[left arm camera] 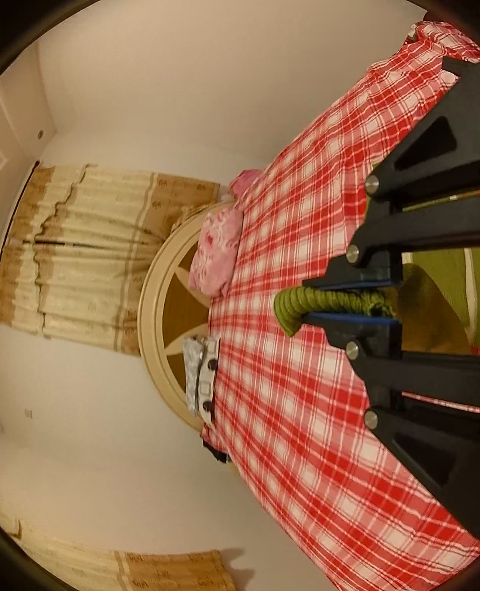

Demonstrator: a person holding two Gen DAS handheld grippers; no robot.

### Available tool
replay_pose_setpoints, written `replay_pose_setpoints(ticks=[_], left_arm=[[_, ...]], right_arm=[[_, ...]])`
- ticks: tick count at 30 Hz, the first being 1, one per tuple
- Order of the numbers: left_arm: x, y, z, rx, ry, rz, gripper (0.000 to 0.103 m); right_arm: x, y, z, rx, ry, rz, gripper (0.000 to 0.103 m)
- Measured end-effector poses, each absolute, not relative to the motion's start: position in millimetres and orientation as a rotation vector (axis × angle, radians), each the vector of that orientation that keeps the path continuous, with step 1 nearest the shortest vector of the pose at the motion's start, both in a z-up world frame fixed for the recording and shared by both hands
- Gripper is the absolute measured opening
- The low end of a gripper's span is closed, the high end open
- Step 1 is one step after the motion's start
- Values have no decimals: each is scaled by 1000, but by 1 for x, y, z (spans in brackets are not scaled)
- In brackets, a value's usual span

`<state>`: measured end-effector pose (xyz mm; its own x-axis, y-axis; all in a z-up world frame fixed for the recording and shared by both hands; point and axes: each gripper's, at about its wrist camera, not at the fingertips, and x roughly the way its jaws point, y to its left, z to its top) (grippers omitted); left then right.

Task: Fold small clothes
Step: 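Lift the held sleeve up with the left gripper, then lay the sleeve across the sweater body and open the left gripper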

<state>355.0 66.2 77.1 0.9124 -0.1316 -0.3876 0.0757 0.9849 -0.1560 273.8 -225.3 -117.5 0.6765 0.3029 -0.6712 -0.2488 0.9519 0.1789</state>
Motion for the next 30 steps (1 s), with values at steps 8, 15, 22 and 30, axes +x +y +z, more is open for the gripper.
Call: replay_pose_setpoints(ticks=[8,15,22,30], left_arm=[[370,28,72,-125,437,-147,11],[377,-6,77,-93,436,-183,11],[392,-46,62,-50,479,-217,11],[418,-116,9,-4,557,-266,11]], right_arm=[[265,-259,-130,115,794,265,84],[258,-272,-140,146,796,249,84],[253,-274,-153,164,803,252,84],[249,-287,-163,234,805,256,84]])
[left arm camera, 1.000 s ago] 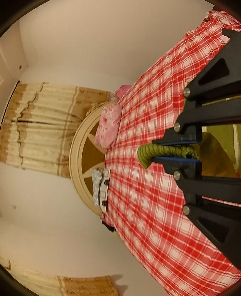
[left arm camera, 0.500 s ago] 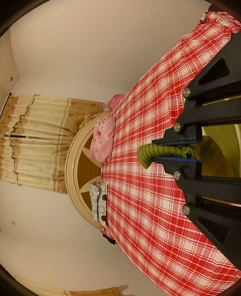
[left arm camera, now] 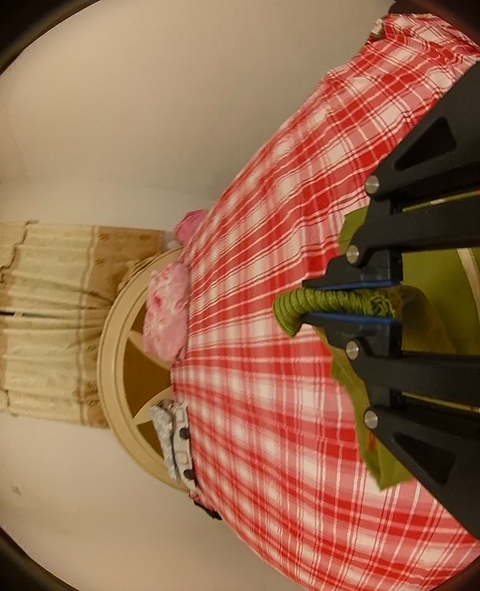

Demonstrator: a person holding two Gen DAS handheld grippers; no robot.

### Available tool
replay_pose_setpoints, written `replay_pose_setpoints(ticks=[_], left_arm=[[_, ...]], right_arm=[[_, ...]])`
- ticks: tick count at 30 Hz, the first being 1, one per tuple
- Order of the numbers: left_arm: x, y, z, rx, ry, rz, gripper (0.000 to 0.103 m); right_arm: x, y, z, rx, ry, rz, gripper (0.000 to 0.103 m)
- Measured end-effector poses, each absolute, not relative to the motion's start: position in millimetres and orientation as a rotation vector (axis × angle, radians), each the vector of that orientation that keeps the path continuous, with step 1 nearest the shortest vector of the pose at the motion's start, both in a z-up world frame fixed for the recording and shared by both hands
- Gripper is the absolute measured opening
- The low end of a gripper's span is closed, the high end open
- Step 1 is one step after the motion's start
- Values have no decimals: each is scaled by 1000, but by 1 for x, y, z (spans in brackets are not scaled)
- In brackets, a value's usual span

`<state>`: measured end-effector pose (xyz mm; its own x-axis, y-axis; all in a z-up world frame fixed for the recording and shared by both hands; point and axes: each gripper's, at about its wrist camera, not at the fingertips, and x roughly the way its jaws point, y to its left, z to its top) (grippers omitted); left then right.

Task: Fold small clothes
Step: 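Lay the sleeve across the sweater body and open the left gripper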

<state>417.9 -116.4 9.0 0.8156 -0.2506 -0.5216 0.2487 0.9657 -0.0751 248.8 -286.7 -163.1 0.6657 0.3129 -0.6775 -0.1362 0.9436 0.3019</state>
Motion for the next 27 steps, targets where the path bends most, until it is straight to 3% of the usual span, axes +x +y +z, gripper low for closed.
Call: replay_pose_setpoints(ticks=[13,16,17,20,27], left_arm=[[442,-197,-92,74,736,-336,11],[444,-202,-98,94,763,-351,18],[444,-204,-99,102,769,-353,25],[435,-200,-93,135,750,-345,61],[391,-147,-84,230,652,-238,89]], right_arm=[[250,-294,-171,291,823,265,84],[251,-294,-173,295,832,267,84],[252,-295,-173,300,833,271,85],[252,-297,-174,317,829,279,86],[251,-310,-176,406,805,318,86]])
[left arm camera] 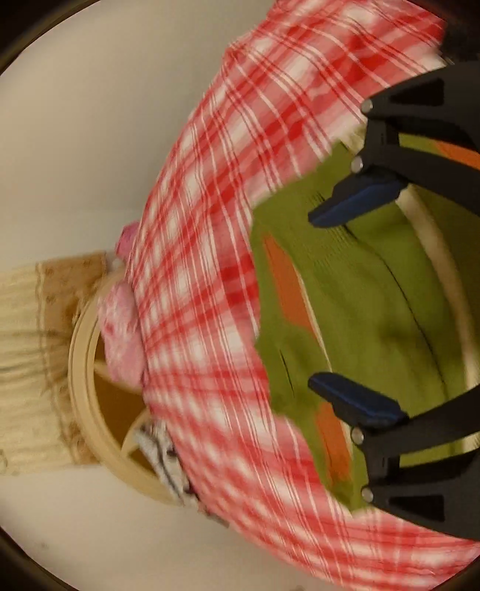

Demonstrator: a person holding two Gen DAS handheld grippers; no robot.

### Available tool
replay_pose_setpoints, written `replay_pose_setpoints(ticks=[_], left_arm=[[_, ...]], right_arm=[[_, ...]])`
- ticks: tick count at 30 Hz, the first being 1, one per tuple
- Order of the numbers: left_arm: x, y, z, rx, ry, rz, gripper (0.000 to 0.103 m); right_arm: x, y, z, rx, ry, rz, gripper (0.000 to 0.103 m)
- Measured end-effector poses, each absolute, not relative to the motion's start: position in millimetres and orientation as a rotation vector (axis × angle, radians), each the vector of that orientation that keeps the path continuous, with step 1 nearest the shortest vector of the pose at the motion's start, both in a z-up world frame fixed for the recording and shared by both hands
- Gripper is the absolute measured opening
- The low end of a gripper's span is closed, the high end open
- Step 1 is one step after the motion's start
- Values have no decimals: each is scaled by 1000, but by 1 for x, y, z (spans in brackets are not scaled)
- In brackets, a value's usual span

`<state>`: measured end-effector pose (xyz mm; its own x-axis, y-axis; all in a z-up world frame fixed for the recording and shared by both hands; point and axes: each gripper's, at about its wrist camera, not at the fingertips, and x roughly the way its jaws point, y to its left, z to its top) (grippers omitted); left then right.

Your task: Fold small clothes

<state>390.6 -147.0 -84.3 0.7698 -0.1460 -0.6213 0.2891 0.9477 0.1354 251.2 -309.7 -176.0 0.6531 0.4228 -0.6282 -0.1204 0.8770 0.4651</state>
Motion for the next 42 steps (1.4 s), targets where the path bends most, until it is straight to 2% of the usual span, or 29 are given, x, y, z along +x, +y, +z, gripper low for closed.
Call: replay_pose_setpoints(ticks=[3,7,12,17,24,28,34,36,37,38,39,40,42], left_arm=[[370,-106,-101,292,636,-105,96],[367,-53,-134,359,720,100,96],[370,10,-151,163,822,146,96],[382,32,-173,62,909,147,96],[387,50,-185,-77,958,161,99],[384,53,-187,-83,943,185,101],[381,49,-190,-50,943,193,103],[383,52,-190,-60,944,191,103],[384,52,-190,-59,944,192,103],[384,52,-190,-58,944,192,103],[384,53,-190,-59,946,191,103],[384,53,-190,-63,947,189,103],[384,57,-190,-84,947,181,103]], right_arm=[[251,-309,-175,399,804,314,86],[251,-306,-173,376,804,306,86],[249,-297,-165,302,812,286,86],[263,-289,-153,203,846,252,86],[330,-304,-125,248,836,215,85],[385,-310,-121,219,825,128,66],[459,-298,-138,171,874,95,59],[473,-291,-152,133,915,76,48],[477,-289,-157,122,931,69,39],[479,-288,-161,113,934,56,23],[477,-289,-162,108,922,45,12],[474,-289,-162,114,912,53,6],[461,-287,-151,93,856,66,5]])
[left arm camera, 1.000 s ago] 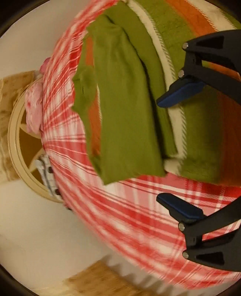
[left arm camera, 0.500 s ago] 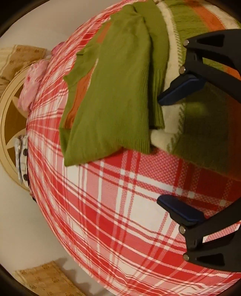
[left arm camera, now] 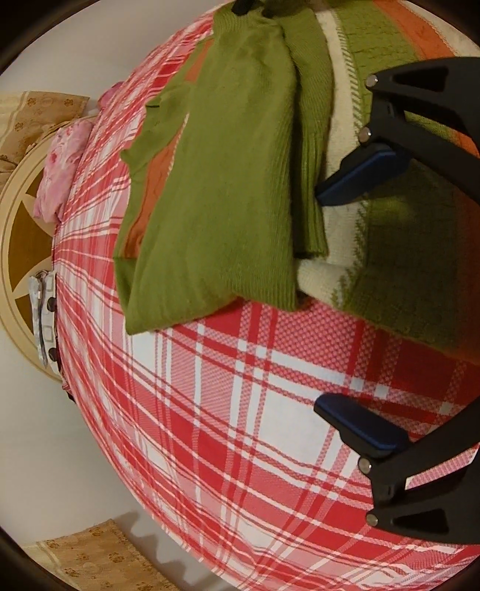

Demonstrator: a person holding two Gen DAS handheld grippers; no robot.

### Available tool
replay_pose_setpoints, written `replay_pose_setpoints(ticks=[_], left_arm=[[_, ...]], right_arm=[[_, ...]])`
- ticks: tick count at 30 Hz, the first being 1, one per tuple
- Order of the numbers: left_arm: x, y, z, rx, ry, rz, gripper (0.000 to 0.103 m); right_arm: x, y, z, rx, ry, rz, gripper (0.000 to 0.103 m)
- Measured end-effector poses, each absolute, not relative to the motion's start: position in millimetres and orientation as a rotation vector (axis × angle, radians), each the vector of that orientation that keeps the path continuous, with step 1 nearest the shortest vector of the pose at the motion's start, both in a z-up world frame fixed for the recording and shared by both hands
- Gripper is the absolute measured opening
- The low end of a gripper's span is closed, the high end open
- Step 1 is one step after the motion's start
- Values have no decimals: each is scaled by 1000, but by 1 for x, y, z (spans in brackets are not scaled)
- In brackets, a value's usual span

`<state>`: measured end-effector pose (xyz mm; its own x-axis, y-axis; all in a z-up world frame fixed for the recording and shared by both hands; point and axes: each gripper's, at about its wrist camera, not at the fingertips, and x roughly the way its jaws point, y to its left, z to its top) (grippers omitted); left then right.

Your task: Fold small clothes

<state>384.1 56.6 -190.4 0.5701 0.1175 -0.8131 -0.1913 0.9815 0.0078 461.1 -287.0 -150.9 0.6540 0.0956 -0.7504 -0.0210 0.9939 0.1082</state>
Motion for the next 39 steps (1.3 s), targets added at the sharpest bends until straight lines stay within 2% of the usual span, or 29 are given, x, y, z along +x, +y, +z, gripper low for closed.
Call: replay_pose_setpoints(ticks=[7,15,21,23,24,25,30,33,39], left_arm=[[382,66,-189,-153,932,196,103],[381,72,-189,-182,925,235,103],[375,72,-187,-180,921,204,103],[366,75,-182,-191,906,204,103],[360,78,-178,-198,904,208,103],[357,81,-176,-199,902,222,103],[347,89,-146,-168,808,250,103],[364,85,-136,-157,811,221,103],[406,64,-168,-41,914,240,103]], right_arm=[[435,-298,-116,34,738,21,4],[441,-326,-157,70,862,-81,4],[442,-328,-160,62,900,-51,6],[440,-333,-157,66,911,-87,28],[436,-338,-153,78,906,-108,53],[432,-340,-149,96,895,-102,64],[414,-327,-130,82,831,-17,64],[417,-303,-125,57,810,64,64],[434,-277,-156,104,886,147,64]])
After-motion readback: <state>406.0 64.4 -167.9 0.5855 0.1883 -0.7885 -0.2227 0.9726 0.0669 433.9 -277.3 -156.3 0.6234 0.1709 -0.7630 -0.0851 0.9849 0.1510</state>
